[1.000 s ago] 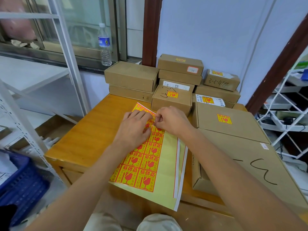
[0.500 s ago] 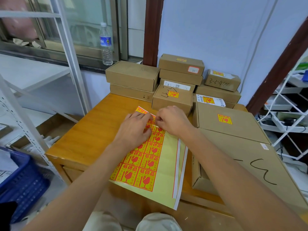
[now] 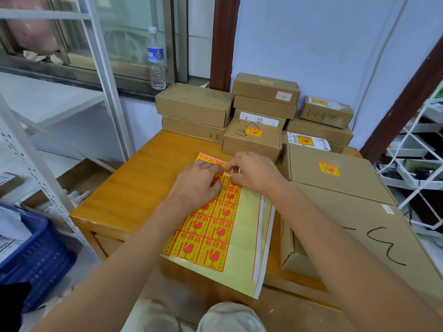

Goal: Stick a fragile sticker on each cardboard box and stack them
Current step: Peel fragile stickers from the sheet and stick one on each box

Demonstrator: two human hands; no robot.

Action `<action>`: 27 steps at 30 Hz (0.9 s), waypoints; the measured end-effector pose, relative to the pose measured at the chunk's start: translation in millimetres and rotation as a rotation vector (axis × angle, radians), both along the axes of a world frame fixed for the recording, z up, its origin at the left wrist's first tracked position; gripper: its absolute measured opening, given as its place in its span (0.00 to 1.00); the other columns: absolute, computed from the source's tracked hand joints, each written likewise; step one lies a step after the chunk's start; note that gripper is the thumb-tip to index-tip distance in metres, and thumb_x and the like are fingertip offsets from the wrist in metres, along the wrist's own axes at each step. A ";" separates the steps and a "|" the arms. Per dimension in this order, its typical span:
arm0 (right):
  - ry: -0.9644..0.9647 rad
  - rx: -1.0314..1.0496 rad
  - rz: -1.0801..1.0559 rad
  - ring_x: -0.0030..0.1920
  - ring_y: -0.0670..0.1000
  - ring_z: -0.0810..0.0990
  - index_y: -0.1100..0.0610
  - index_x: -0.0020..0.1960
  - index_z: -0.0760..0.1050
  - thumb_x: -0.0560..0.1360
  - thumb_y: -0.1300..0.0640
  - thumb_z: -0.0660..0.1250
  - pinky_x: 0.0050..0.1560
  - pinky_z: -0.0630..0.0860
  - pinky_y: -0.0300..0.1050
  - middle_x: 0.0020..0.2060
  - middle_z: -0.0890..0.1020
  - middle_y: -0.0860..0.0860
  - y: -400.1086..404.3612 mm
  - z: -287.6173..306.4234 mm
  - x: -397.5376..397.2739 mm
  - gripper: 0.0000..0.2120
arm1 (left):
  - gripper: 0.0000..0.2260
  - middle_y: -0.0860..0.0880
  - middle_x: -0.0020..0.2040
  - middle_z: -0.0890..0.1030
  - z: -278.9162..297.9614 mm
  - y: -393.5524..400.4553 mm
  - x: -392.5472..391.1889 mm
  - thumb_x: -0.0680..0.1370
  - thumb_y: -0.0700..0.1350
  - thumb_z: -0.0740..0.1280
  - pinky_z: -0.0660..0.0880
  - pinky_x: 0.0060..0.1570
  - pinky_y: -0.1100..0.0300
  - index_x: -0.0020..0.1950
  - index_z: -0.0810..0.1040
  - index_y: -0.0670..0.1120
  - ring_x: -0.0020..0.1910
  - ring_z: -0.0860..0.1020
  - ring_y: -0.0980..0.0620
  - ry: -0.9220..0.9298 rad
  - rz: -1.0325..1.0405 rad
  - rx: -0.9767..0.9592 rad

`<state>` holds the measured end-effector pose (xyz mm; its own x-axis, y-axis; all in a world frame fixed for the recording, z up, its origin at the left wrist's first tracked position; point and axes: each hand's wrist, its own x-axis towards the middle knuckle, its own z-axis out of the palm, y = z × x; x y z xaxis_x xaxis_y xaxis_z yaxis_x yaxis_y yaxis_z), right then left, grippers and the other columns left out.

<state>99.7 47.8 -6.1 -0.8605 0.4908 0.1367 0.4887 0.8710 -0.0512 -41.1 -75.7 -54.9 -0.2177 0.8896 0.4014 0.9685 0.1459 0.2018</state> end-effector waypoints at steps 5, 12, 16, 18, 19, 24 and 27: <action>-0.010 0.006 0.001 0.54 0.48 0.75 0.44 0.62 0.79 0.80 0.47 0.70 0.45 0.72 0.47 0.52 0.77 0.45 0.9 -0.3 -0.2 0.12 | 0.19 0.52 0.64 0.81 -0.4 0.9 -0.9 0.81 0.52 0.63 0.76 0.62 0.51 0.71 0.75 0.52 0.65 0.75 0.51 -0.007 0.006 0.001; 0.005 0.009 0.006 0.51 0.46 0.73 0.44 0.62 0.80 0.79 0.48 0.70 0.42 0.68 0.46 0.51 0.77 0.45 2.2 -1.9 0.2 0.12 | 0.19 0.51 0.64 0.81 0.8 0.1 0.5 0.81 0.52 0.63 0.75 0.63 0.50 0.71 0.76 0.51 0.65 0.75 0.50 -0.014 -0.001 0.001; -0.002 0.024 0.017 0.53 0.48 0.76 0.45 0.61 0.80 0.79 0.48 0.70 0.42 0.69 0.46 0.52 0.77 0.46 2.3 -2.7 -0.3 0.11 | 0.19 0.51 0.65 0.81 0.9 0.2 0.3 0.81 0.52 0.63 0.75 0.63 0.50 0.72 0.75 0.51 0.66 0.75 0.50 -0.020 -0.002 -0.003; -0.003 0.032 0.020 0.53 0.48 0.77 0.45 0.61 0.80 0.80 0.47 0.70 0.42 0.71 0.46 0.52 0.78 0.46 2.1 -2.6 -0.6 0.11 | 0.19 0.51 0.66 0.81 0.6 1.0 0.3 0.81 0.52 0.63 0.75 0.64 0.49 0.72 0.75 0.51 0.66 0.75 0.50 -0.017 0.000 -0.012; -0.005 0.030 0.019 0.53 0.48 0.77 0.45 0.61 0.80 0.80 0.47 0.70 0.43 0.73 0.47 0.51 0.78 0.46 1.9 -2.5 -0.8 0.10 | 0.20 0.51 0.66 0.81 0.4 1.3 0.3 0.81 0.52 0.63 0.75 0.64 0.49 0.73 0.75 0.52 0.67 0.75 0.50 -0.016 0.001 -0.016; -0.013 0.027 0.019 0.54 0.48 0.77 0.45 0.60 0.79 0.80 0.47 0.69 0.45 0.76 0.49 0.52 0.78 0.46 1.3 -1.9 -1.3 0.10 | 0.19 0.52 0.66 0.81 0.1 1.0 -0.2 0.81 0.53 0.63 0.75 0.65 0.48 0.72 0.75 0.52 0.67 0.75 0.51 -0.014 0.006 -0.015; -0.015 0.022 0.019 0.54 0.48 0.77 0.44 0.60 0.79 0.80 0.48 0.69 0.46 0.77 0.49 0.52 0.78 0.46 0.6 -0.6 -0.5 0.10 | 0.19 0.52 0.65 0.81 0.1 1.0 0.7 0.81 0.53 0.63 0.75 0.64 0.50 0.72 0.75 0.52 0.66 0.75 0.51 -0.014 0.010 -0.010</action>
